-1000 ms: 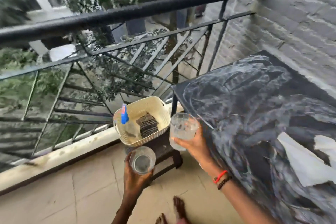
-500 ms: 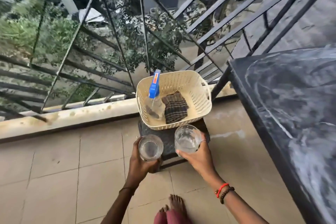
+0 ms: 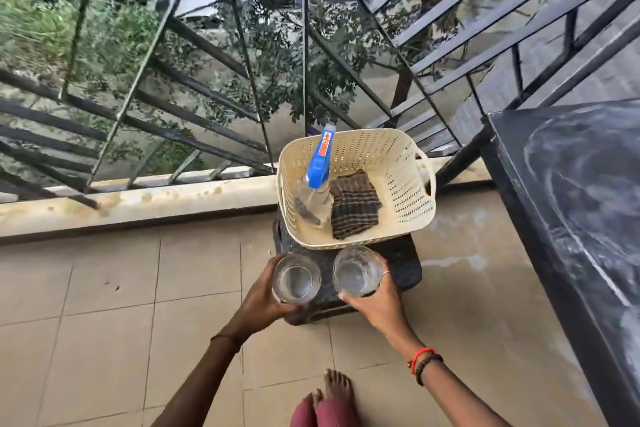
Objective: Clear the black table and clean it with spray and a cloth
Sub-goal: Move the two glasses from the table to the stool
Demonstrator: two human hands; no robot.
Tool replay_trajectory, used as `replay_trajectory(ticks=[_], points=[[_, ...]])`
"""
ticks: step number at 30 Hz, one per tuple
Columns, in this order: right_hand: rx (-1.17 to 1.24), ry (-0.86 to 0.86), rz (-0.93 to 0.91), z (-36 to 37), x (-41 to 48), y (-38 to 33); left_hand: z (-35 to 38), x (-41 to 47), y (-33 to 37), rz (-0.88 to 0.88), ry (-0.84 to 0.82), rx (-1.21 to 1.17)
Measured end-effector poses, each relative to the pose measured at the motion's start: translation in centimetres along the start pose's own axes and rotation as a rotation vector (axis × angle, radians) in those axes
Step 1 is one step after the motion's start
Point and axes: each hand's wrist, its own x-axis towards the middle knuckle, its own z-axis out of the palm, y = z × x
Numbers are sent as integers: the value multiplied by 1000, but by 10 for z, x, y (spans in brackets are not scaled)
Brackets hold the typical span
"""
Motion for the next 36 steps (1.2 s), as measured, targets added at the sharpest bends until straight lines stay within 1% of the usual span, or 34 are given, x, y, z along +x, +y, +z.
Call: replay_trajectory(ticks=[5, 11, 22, 30, 36], points=[[-28, 1, -46, 4, 5, 7, 1, 0, -3, -11, -19, -24], [-85, -69, -77, 7, 3, 23, 5, -4, -12, -69, -11, -37], [-32, -138, -68, 14, 7, 22, 6, 0, -11, -69, -9, -17], [39, -119, -41, 22, 6, 17, 7, 0, -10, -67, 7, -39], [-6, -125, -18, 21, 0, 24, 5, -3, -10, -102, -19, -36]])
